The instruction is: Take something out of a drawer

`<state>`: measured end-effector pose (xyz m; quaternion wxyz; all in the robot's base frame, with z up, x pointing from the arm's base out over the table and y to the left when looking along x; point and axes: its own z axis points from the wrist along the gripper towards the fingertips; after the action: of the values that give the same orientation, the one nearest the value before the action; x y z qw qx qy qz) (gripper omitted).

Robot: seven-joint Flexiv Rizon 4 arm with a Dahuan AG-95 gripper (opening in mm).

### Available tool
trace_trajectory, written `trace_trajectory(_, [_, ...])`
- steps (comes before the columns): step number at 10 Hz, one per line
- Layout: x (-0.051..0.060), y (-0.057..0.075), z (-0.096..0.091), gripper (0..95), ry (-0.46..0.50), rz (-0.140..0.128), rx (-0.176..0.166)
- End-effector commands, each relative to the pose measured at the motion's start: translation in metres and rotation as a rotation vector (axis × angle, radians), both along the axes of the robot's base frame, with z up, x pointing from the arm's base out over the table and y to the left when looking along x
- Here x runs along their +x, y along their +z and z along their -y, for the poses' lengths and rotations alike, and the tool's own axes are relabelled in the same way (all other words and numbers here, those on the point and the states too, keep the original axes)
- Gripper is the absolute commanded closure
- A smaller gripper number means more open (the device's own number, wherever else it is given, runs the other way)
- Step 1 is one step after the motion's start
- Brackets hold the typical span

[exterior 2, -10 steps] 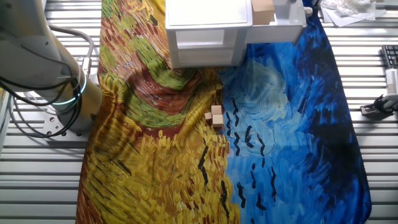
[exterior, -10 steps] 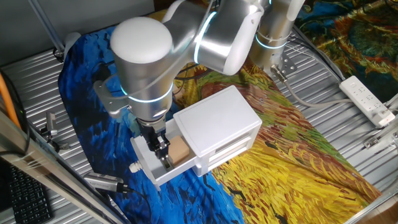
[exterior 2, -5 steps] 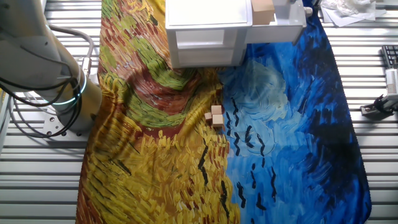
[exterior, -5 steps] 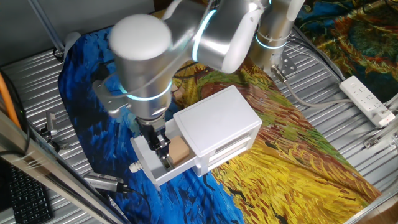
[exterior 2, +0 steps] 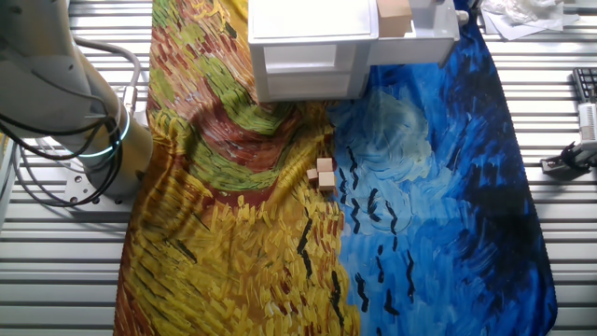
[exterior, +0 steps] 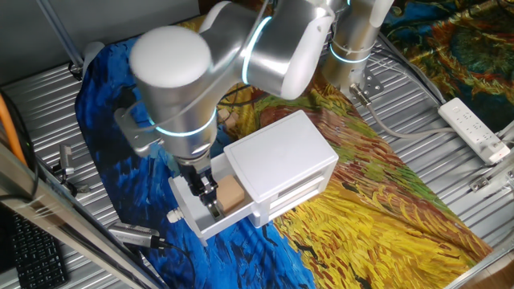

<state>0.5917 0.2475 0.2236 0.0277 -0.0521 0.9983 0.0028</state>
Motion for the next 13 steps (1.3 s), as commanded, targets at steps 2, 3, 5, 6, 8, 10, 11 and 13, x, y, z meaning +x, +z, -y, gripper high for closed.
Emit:
trace_trajectory(2, [-0.006, -0.006, -0.014, 38.0, -0.021, 0.004, -0.011])
trace_trajectory(3, [-0.010, -0.009, -0.017, 38.0, -0.021, 0.009, -0.009])
trace_trajectory(5, [-0.012, -0.011, -0.016, 38.0, -0.010, 0.009, -0.009])
trace_trajectory(6, [-0.012, -0.011, -0.016, 38.0, -0.010, 0.009, -0.009])
trace_trajectory(8, [-0.018, -0.015, -0.007, 19.0, 0.041, 0.018, -0.010])
trace_trajectory(10, [-0.023, -0.019, -0.003, 19.0, 0.050, 0.019, -0.011])
trace_trajectory(11, [-0.025, -0.021, -0.001, 19.0, 0.050, 0.021, -0.010])
trace_trajectory(13, [-0.030, -0.027, 0.000, 19.0, 0.037, 0.016, -0.011])
